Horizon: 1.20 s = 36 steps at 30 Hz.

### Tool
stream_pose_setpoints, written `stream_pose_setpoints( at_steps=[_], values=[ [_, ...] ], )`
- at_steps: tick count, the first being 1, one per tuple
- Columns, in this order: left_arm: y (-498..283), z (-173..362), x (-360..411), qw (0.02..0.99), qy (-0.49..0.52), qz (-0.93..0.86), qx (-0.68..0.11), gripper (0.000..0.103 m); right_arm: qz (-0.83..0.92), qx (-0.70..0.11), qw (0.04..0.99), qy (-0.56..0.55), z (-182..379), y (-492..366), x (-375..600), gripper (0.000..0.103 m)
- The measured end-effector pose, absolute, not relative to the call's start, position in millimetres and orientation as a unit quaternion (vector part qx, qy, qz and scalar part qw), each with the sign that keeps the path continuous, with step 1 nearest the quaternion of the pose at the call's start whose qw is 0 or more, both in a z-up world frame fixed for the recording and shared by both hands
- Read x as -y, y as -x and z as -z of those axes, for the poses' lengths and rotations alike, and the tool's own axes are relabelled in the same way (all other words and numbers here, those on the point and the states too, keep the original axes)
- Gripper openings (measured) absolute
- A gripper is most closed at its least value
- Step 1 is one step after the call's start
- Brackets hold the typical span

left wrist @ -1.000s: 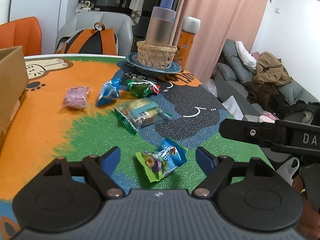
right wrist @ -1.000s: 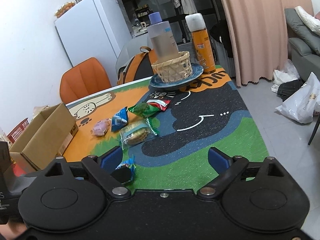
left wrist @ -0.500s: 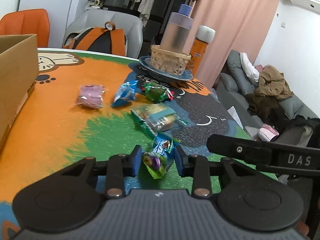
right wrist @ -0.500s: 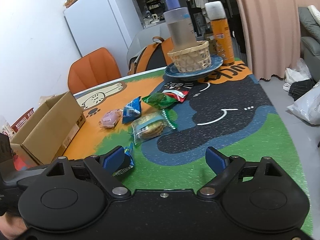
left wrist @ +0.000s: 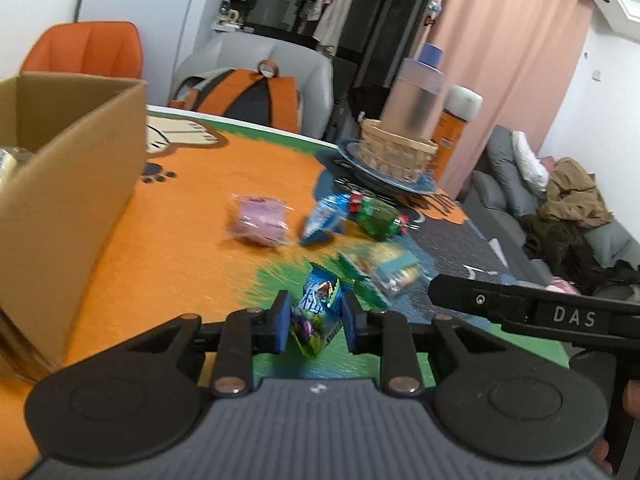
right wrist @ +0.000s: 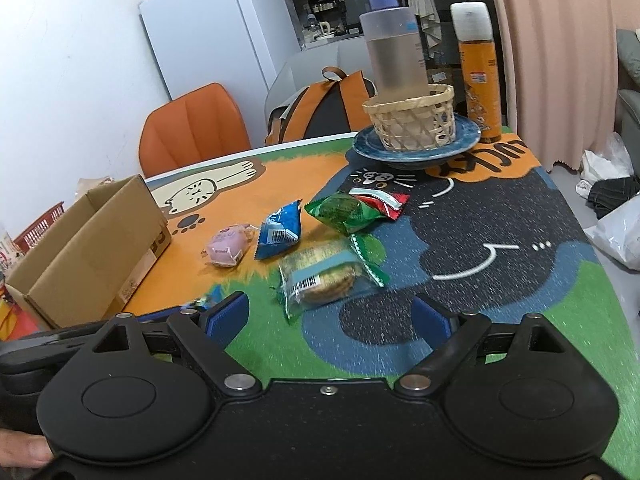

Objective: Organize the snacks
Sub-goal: 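Grasp the blue-wrapped candy with the left gripper while the right approaches the cookie pack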

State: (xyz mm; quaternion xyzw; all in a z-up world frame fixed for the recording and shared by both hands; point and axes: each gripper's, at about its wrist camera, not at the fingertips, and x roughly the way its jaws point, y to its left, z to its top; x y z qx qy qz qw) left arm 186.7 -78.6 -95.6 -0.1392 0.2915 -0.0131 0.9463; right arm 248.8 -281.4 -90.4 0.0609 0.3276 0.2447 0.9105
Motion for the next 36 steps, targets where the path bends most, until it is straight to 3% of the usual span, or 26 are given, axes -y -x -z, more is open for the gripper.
stream_pose_setpoints(
  at_steps=[6, 8, 10, 13, 29, 36],
  values=[
    [-189.8, 95.4, 71.2, 0.946, 0.128, -0.003, -0.298, 0.033, -0.242, -0.332, 0.911, -0.041, 93.7, -263.5, 266.7, 0.089],
    [-189.8, 96.3, 71.0, 0.945, 0.125, -0.007, -0.301, 0.052, -0.242, -0.332, 0.911, -0.036, 94.2, -266.2, 263.9, 0.089],
    [-188.6, 96.8, 71.1, 0.947, 0.123, -0.008, -0.296, 0.063, -0.240, -0.333, 0.911, -0.032, 95.6, -269.1, 261.7, 0.089],
    [-189.8, 98.9, 72.8, 0.948, 0.115, -0.012, -0.295, 0.068, -0.240, -0.336, 0.910, -0.031, 97.8, -271.7, 260.2, 0.089],
    [-211.1, 107.8, 93.7, 0.948, 0.094, -0.024, -0.304, 0.066, -0.238, -0.336, 0.911, -0.035, 98.8, -285.7, 262.0, 0.090],
    [-210.6, 106.3, 89.9, 0.949, 0.093, -0.021, -0.301, 0.035, -0.244, -0.335, 0.910, -0.021, 100.0, -287.6, 255.2, 0.090]
  ],
)
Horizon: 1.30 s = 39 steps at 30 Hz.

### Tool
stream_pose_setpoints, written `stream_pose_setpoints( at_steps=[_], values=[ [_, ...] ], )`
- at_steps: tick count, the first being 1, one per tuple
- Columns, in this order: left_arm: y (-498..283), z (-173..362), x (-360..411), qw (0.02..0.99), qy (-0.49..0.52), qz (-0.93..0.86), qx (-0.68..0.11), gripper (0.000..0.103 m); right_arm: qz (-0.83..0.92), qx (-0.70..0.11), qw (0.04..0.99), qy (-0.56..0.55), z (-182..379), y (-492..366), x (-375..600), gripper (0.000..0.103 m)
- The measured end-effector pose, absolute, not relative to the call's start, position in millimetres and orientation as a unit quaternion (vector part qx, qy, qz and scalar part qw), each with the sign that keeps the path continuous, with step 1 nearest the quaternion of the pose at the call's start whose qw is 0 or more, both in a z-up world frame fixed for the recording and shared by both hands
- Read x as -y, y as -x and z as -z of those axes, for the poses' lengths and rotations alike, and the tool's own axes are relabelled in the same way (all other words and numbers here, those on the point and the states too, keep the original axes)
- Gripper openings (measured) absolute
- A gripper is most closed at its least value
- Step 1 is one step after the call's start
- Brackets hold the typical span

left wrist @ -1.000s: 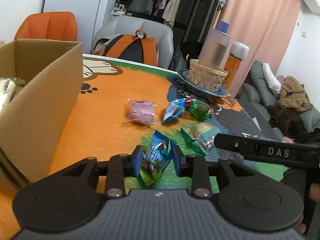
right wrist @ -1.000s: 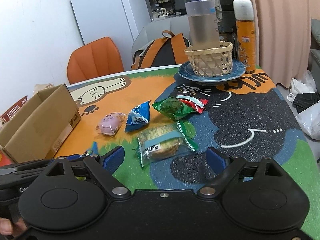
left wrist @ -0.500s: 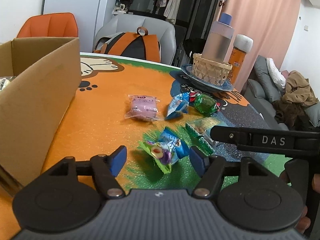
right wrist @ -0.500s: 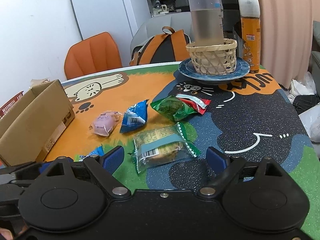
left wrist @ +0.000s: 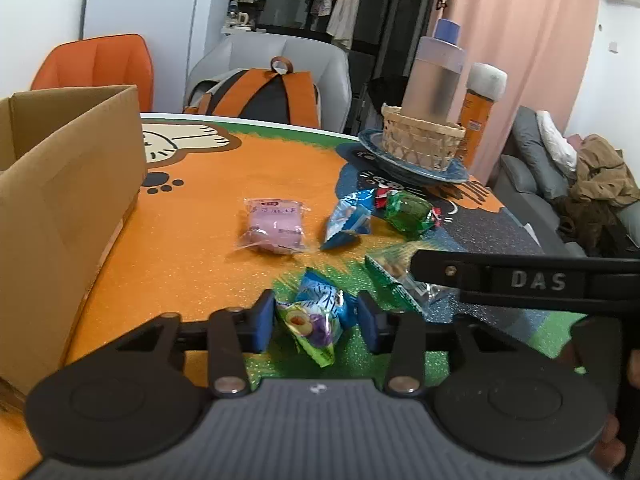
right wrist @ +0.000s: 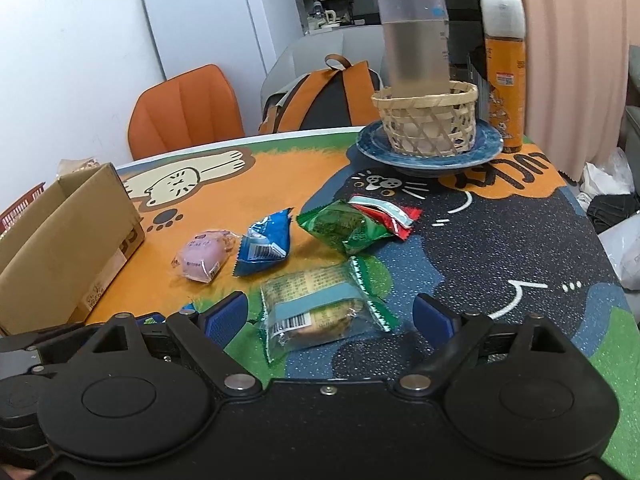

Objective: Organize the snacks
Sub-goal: 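Grasp the blue-wrapped candy with the left gripper while the right approaches the cookie pack, then carry the blue candy in the left gripper to the box while the right grasps the cookie pack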

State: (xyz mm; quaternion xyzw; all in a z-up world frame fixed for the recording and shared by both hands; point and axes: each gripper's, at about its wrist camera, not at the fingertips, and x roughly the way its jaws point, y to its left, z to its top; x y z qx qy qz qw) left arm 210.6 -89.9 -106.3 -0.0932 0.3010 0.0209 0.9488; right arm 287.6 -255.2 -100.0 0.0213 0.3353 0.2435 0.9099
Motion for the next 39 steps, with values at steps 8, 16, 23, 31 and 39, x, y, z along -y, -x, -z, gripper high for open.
stream_pose_setpoints(
  at_steps=[8, 16, 23, 31, 39],
  values=[
    [-201.5, 100.9, 79.8, 0.949, 0.103, -0.021, -0.296, 0.031, -0.244, -0.333, 0.911, 0.010, 103.6, -292.3, 238.4, 0.090],
    [-191.3, 92.3, 67.6, 0.952, 0.113, -0.030, -0.284, 0.030, -0.233, -0.339, 0.910, 0.051, 112.1, -288.9, 227.8, 0.070],
    [-180.4, 83.1, 65.2, 0.956, 0.121, -0.023, -0.267, 0.028, -0.242, -0.345, 0.906, 0.034, 104.7, -278.5, 234.3, 0.049],
    [-164.0, 68.5, 58.5, 0.961, 0.131, -0.014, -0.242, 0.026, -0.253, -0.320, 0.913, 0.018, 83.9, -258.1, 232.7, 0.049],
    [-146.5, 49.3, 51.3, 0.968, 0.136, -0.012, -0.211, 0.025, -0.271, -0.293, 0.917, 0.021, 62.0, -238.9, 220.2, 0.049]
  ],
)
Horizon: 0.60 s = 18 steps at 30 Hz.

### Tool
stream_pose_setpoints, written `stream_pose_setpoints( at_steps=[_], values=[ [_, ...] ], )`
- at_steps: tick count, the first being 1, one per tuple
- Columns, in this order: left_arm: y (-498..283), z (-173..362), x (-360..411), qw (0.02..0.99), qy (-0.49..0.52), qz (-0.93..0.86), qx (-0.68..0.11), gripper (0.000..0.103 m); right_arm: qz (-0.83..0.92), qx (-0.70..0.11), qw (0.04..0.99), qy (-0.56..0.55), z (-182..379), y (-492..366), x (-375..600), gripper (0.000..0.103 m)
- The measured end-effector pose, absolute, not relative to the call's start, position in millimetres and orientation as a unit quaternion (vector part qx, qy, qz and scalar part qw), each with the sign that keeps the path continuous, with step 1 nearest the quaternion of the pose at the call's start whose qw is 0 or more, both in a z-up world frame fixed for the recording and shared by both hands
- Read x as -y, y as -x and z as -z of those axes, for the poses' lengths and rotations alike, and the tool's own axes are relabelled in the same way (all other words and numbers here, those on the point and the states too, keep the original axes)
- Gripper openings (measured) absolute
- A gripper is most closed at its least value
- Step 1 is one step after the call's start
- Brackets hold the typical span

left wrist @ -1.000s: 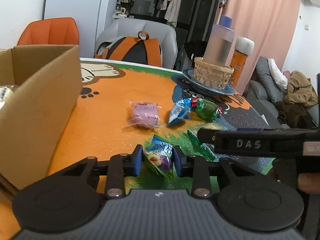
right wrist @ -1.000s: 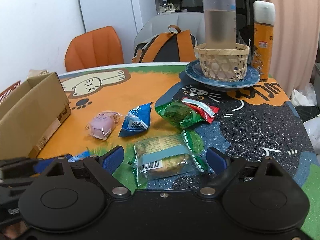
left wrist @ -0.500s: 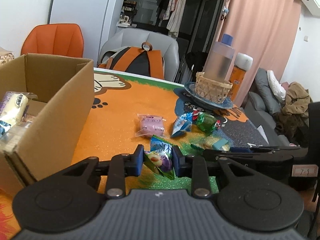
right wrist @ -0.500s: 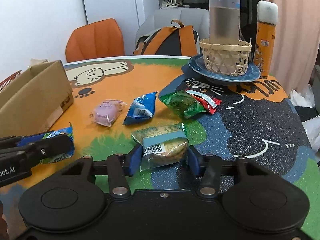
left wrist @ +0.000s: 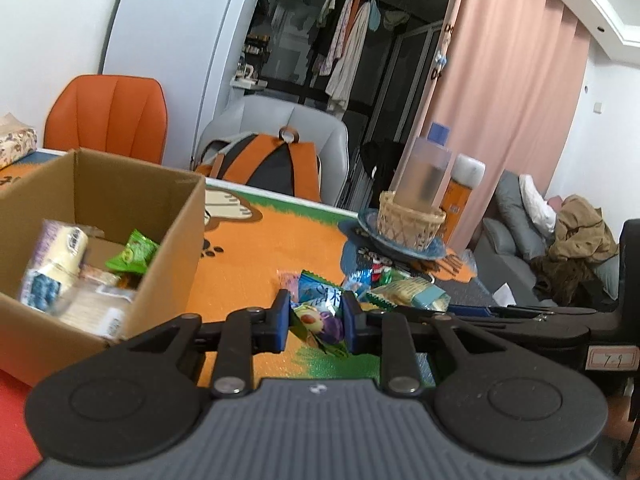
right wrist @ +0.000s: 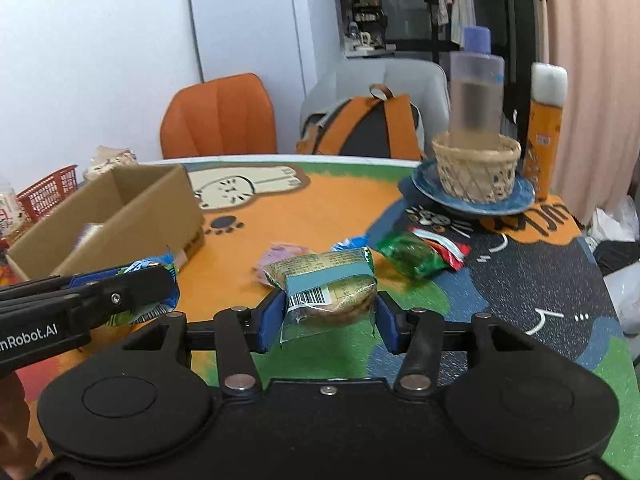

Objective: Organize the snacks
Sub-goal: 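Carry the blue candy in the left gripper to the box while the right grasps the cookie pack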

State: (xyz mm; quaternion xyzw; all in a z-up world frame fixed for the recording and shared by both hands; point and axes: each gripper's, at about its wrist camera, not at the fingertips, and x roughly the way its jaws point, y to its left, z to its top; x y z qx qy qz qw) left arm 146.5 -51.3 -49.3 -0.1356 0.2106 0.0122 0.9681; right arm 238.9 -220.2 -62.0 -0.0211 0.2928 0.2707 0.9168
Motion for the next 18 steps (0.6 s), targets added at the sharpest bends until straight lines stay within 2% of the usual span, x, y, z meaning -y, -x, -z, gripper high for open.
stream_pose_setpoints(
  at_steps=[18],
  values=[
    [-118.3, 16.6, 14.6, 0.972, 0.143, -0.063, -0.173, 0.026, -0.304, -0.252, 0.918, 0.019, 29.8, -215.6, 191.6, 0.049]
  ],
)
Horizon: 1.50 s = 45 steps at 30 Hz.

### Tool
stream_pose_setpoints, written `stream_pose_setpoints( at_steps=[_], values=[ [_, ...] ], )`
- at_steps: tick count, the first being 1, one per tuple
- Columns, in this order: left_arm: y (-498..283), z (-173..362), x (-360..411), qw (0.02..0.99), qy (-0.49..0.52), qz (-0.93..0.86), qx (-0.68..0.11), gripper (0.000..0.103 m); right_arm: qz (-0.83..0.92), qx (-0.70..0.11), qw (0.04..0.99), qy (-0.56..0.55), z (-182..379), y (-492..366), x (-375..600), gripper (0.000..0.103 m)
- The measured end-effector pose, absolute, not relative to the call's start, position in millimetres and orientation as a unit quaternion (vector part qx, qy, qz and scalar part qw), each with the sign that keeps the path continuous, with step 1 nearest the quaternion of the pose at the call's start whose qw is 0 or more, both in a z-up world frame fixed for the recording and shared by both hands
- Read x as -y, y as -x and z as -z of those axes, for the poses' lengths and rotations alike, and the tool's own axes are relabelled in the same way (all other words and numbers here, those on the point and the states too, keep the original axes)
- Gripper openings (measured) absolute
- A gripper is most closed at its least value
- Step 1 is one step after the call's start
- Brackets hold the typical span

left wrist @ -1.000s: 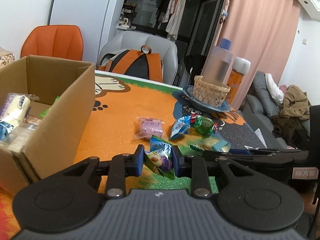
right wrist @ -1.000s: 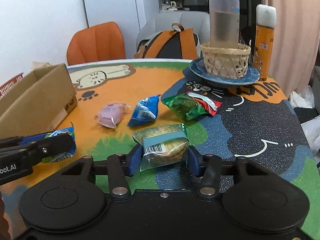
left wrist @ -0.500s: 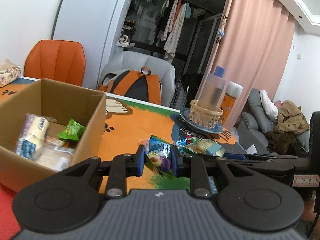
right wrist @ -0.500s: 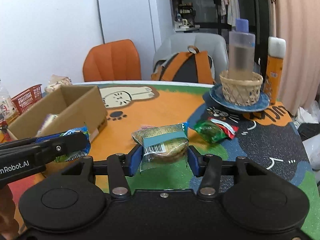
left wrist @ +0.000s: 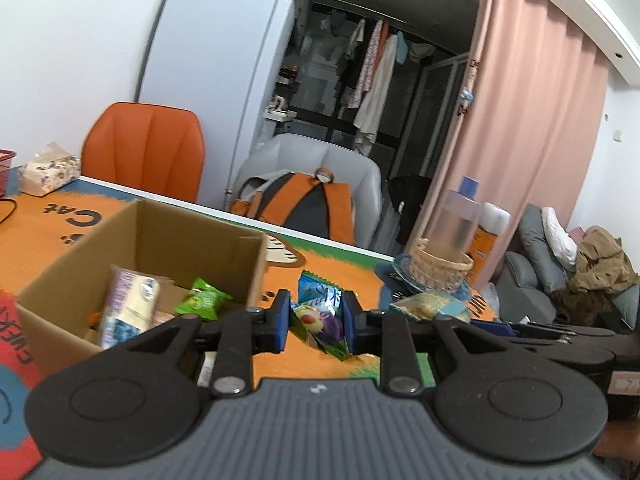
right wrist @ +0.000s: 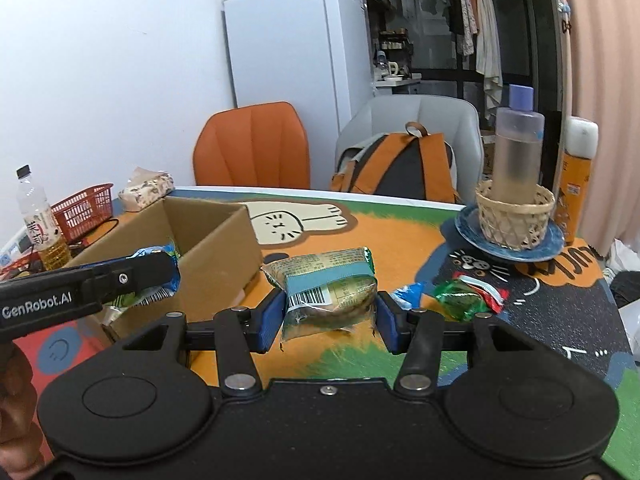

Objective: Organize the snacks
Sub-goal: 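Carry the blue candy in the left gripper to the box while the right grasps the cookie pack, then open both grippers above the box to drop the blue candy and cookie pack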

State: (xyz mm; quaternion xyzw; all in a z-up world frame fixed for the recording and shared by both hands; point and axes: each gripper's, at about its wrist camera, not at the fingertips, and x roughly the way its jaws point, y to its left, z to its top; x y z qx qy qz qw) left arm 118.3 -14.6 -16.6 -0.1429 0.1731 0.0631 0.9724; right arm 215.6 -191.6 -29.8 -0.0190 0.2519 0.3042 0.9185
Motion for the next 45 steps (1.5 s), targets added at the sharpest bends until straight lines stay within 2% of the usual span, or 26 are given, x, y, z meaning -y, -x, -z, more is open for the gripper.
stream_pose_setpoints(
  at_steps=[15, 19, 23, 31, 38, 40, 41, 42, 43, 45],
  values=[
    [-110.1, 16.2, -50.3, 0.959, 0.188, -0.111, -0.181, 0.029, -0.324, -0.242, 0.914, 0.024, 19.2, -209.7, 153.5, 0.049],
    [-104.8, 16.6, -63.5, 0.957, 0.196, -0.127, -0.175, 0.035, -0.330, -0.239, 0.913, 0.025, 16.4, -208.5, 142.6, 0.049],
    [-97.2, 14.5, -71.7, 0.956, 0.196, -0.137, -0.168, 0.049, -0.339, -0.235, 0.911, 0.027, 13.3, -207.7, 132.0, 0.049],
    [-82.7, 13.2, -89.8, 0.951, 0.205, -0.165, -0.163, 0.051, -0.361, -0.228, 0.904, 0.029, 4.8, -208.6, 104.7, 0.049],
    [-72.3, 12.9, -101.0, 0.949, 0.206, -0.174, -0.162, 0.059, -0.381, -0.223, 0.897, 0.038, -1.7, -208.2, 76.5, 0.050],
    [-69.8, 12.6, -103.8, 0.949, 0.206, -0.177, -0.161, 0.061, -0.385, -0.220, 0.896, 0.036, -3.0, -209.1, 69.1, 0.052],
    [-68.3, 12.3, -105.2, 0.949, 0.206, -0.179, -0.160, 0.063, -0.389, -0.214, 0.895, 0.038, -3.4, -208.4, 65.9, 0.058],
    [-67.1, 11.9, -105.7, 0.948, 0.207, -0.181, -0.159, 0.065, -0.392, -0.207, 0.896, 0.043, -2.8, -207.0, 62.9, 0.069],
    [-65.9, 11.8, -107.1, 0.948, 0.207, -0.183, -0.159, 0.068, -0.389, -0.204, 0.897, 0.050, -2.1, -205.3, 59.6, 0.073],
    [-63.9, 11.9, -108.2, 0.947, 0.207, -0.185, -0.159, 0.072, -0.386, -0.202, 0.899, 0.052, -0.8, -202.5, 58.4, 0.074]
  ],
)
